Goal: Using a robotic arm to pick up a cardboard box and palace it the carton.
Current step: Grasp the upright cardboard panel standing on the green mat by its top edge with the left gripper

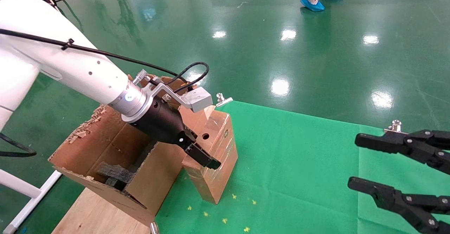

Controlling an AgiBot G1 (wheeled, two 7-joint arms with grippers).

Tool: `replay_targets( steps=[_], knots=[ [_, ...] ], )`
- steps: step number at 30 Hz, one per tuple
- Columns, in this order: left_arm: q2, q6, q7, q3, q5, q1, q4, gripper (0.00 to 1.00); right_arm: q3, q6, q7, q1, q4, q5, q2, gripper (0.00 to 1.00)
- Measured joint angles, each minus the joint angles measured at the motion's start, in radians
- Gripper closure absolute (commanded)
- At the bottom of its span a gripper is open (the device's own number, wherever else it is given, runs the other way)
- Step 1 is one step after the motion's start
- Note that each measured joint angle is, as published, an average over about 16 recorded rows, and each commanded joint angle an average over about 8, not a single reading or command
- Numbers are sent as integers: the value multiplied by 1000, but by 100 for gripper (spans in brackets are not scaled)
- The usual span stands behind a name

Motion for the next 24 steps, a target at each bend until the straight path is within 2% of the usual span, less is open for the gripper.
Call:
replay_targets(
  steps=[24],
  knots=[
    [-6,-2,3,-8,-2,2,-6,100,0,0,0,0,0,0,0,0]
  ],
)
